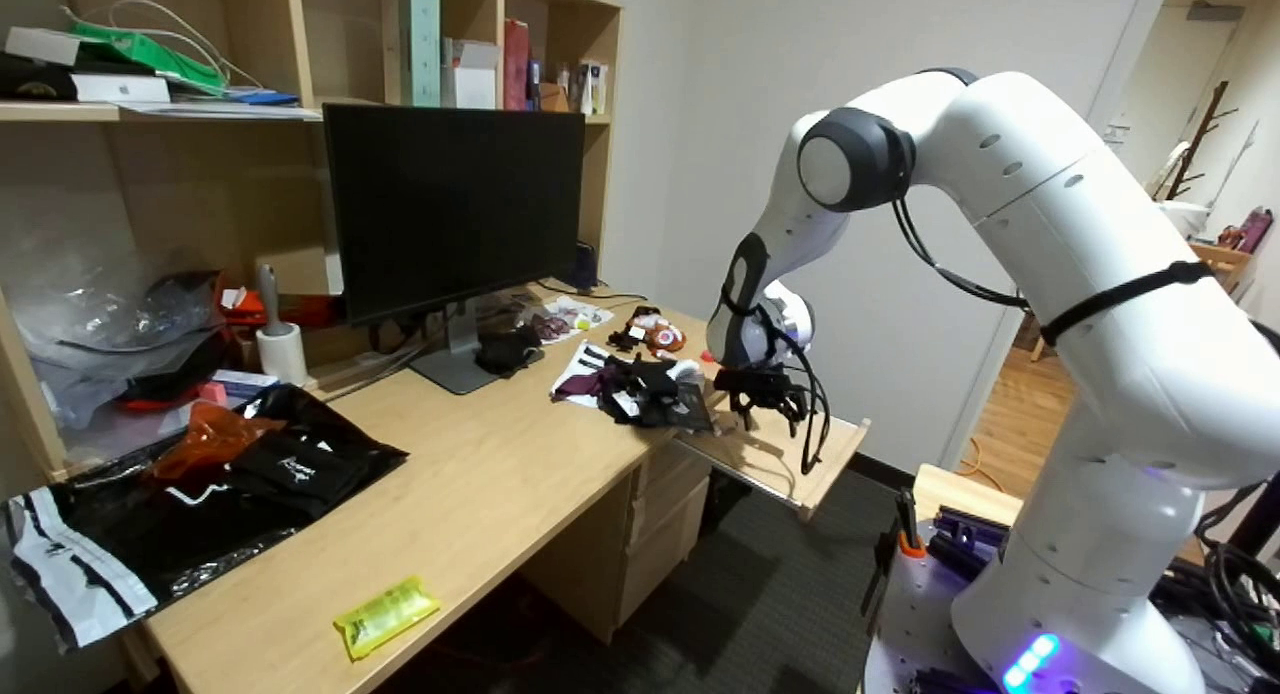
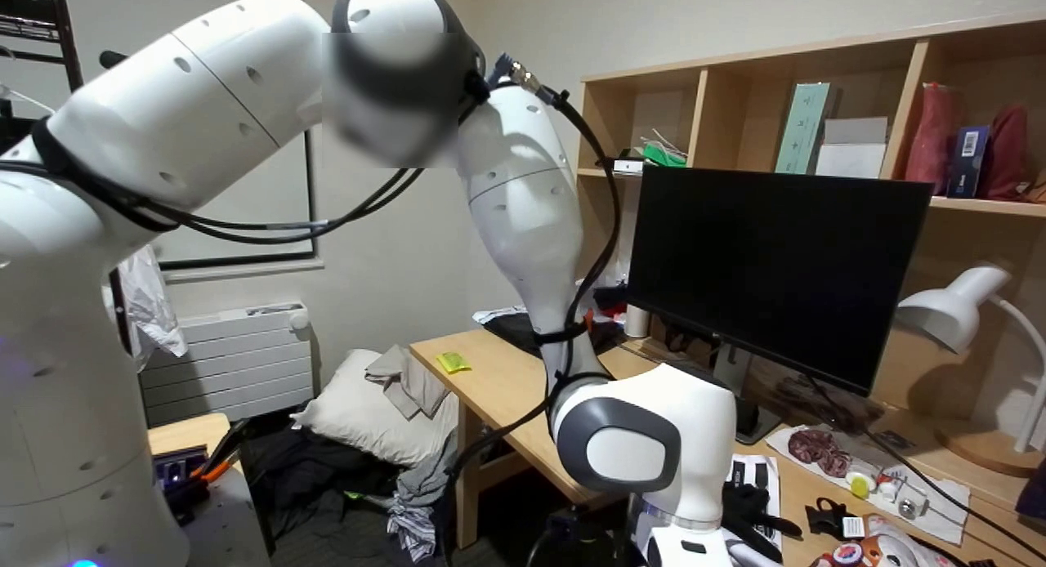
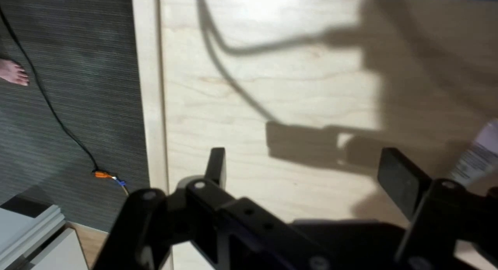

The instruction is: Move the two tubes from the pullout table to the top of the desk

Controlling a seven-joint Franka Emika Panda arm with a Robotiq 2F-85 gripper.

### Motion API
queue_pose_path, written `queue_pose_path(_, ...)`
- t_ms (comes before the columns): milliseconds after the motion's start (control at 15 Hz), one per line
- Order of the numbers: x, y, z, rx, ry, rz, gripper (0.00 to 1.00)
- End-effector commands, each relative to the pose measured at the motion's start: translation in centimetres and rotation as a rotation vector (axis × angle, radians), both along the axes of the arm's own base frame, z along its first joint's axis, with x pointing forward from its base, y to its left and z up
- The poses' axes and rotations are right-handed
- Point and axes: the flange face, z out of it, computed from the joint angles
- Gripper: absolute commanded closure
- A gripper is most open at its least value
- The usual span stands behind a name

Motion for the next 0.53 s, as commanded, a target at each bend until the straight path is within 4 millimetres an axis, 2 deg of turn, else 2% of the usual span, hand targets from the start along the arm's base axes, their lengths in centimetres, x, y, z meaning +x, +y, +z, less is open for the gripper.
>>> queue_pose_path(0, 1.1, -0.3, 3.9, -0.009, -0.135, 0.013, 0.00)
queue_pose_path(200, 2.3, -0.2, 4.0, -0.014, -0.151, 0.021, 0.00)
queue_pose_path(467, 3.1, 0.8, 1.4, -0.007, -0.103, 0.027, 0.00)
